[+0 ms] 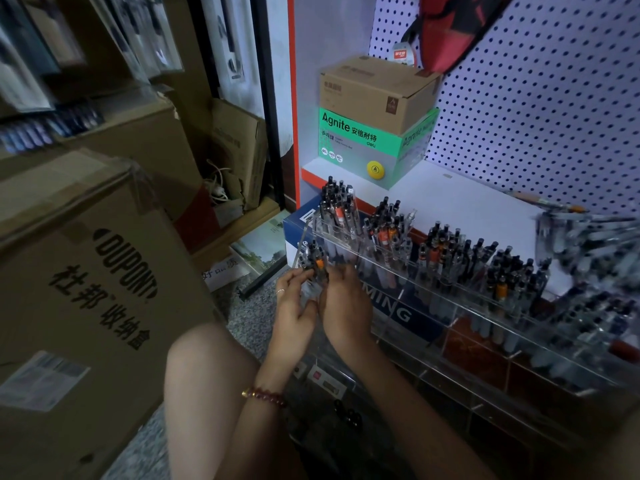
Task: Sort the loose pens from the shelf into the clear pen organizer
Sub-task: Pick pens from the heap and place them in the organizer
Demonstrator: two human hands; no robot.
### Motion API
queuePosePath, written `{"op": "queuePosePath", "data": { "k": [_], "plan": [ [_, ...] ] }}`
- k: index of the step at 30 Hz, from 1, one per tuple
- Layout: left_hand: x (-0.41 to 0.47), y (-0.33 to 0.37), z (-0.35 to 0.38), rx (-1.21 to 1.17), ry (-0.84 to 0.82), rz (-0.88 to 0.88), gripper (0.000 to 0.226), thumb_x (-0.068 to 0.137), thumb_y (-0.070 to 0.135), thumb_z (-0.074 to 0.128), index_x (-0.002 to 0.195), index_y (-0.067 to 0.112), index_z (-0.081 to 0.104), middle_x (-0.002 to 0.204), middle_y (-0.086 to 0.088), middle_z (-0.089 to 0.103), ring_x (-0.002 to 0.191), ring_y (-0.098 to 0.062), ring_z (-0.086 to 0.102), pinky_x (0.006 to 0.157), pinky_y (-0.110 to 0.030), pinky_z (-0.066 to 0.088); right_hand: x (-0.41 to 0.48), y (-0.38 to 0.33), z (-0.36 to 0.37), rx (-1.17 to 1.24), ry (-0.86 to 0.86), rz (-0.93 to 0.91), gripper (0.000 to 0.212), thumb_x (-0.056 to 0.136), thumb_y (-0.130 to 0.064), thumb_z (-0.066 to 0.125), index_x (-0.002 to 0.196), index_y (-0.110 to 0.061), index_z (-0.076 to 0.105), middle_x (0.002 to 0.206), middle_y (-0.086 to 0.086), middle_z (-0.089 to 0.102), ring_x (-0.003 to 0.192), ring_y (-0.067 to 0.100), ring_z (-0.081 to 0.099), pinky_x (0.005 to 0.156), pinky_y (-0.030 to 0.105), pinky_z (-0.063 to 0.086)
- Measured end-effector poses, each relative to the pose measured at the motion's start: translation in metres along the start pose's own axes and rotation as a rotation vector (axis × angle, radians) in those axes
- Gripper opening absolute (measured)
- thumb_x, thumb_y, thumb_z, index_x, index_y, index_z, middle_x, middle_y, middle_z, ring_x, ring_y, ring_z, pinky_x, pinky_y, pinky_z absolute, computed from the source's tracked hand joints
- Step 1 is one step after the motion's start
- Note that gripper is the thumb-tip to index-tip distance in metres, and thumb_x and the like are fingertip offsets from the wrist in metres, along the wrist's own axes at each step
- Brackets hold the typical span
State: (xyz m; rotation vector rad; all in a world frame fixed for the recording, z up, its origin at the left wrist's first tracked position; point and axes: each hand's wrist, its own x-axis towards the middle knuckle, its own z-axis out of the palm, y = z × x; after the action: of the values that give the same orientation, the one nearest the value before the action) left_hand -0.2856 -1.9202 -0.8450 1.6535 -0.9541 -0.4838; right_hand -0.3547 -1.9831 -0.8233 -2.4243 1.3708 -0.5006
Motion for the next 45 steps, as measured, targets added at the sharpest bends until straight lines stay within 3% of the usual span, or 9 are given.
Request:
{"op": "queuePosePath", "data": {
  "k": [7,13,21,25,27,30,34,40,45],
  "plan": [
    [0.004,-0.001,-0.003,0.113,-0.034,0.036,0.042,0.089,-0.010,0.047,0.129,0.003,0.053,0.131,0.003,0.031,0.128,-0.006,0.027,0.101,0.003,0.015,-0.001,0.000,0.002,0.029,-0.051,-0.094,0.038,0.090,-0.004,0.048,0.129,-0.007,0.050,0.122,0.015,0.052,0.107,0.033,0.053,0.084,0.039,0.044],
    [0.006,-0.003,-0.008,0.224,-0.001,0.100,0.044,0.084,-0.015,0.043,0.122,0.003,0.058,0.135,0.000,0.042,0.125,0.000,0.032,0.102,0.000,0.018,-0.001,0.002,0.001,-0.072,-0.065,-0.095,0.049,0.098,-0.009,0.040,0.147,-0.009,0.033,0.135,0.012,0.044,0.112,0.027,0.052,0.090,0.034,0.042],
    [0.005,0.005,-0.009,0.496,0.105,0.099,0.042,0.084,-0.012,0.044,0.114,0.008,0.064,0.119,-0.010,0.047,0.118,-0.022,0.041,0.089,-0.016,0.030,-0.006,0.012,-0.005,-0.006,-0.090,-0.160,0.053,0.097,-0.012,0.043,0.148,-0.011,0.031,0.134,0.010,0.043,0.109,0.022,0.052,0.087,0.031,0.046],
    [0.009,0.002,-0.014,0.446,0.046,0.108,0.044,0.081,-0.017,0.041,0.109,0.005,0.066,0.107,-0.009,0.051,0.108,-0.025,0.047,0.091,-0.024,0.038,-0.018,0.020,-0.015,0.088,-0.106,-0.240,0.044,0.096,-0.011,0.045,0.139,-0.010,0.047,0.123,0.010,0.052,0.097,0.020,0.055,0.078,0.029,0.045],
    [0.009,0.005,-0.018,0.420,0.050,0.129,0.041,0.078,-0.021,0.041,0.100,0.003,0.067,0.100,-0.008,0.053,0.100,-0.023,0.051,0.087,-0.011,0.035,-0.026,0.022,-0.028,0.148,-0.150,-0.302,0.039,0.096,-0.011,0.045,0.134,-0.010,0.053,0.118,0.008,0.054,0.090,0.015,0.056,0.073,0.028,0.048],
    [0.007,0.023,-0.027,0.378,0.097,0.151,0.033,0.080,-0.018,0.044,0.087,0.006,0.066,0.092,-0.003,0.052,0.086,-0.014,0.050,0.074,-0.001,0.032,-0.033,0.024,-0.068,0.211,-0.188,-0.376,0.035,0.098,-0.017,0.044,0.132,-0.016,0.055,0.112,-0.006,0.051,0.083,0.000,0.051,0.072,0.024,0.050],
    [0.015,0.062,-0.029,0.318,0.021,0.324,0.028,0.085,-0.011,0.047,0.087,0.012,0.064,0.092,0.004,0.053,0.085,-0.012,0.053,0.074,-0.012,0.039,-0.031,0.031,-0.154,0.287,-0.141,-0.437,0.028,0.097,-0.023,0.048,0.120,-0.029,0.063,0.090,-0.022,0.054,0.071,-0.003,0.054,0.060,0.014,0.041],
    [0.047,0.146,0.009,0.264,-0.134,0.641,0.025,0.086,-0.002,0.048,0.092,0.014,0.067,0.093,0.005,0.057,0.081,-0.010,0.055,0.071,-0.017,0.040,-0.010,0.082,-0.270,0.465,0.032,-0.356,0.024,0.095,-0.008,0.053,0.106,-0.022,0.069,0.080,-0.007,0.065,0.040,0.005,0.039,0.046,0.008,0.030],
    [0.071,0.186,0.069,0.170,-0.277,0.685,0.021,0.091,0.011,0.046,0.096,0.016,0.066,0.092,0.015,0.055,0.076,-0.002,0.052,0.064,-0.013,0.038,0.029,0.164,-0.312,0.421,0.019,-0.142,0.019,0.096,-0.009,0.053,0.099,-0.016,0.070,0.067,-0.013,0.066,0.054,0.004,0.058,0.062,0.011,0.040]
  ]
}}
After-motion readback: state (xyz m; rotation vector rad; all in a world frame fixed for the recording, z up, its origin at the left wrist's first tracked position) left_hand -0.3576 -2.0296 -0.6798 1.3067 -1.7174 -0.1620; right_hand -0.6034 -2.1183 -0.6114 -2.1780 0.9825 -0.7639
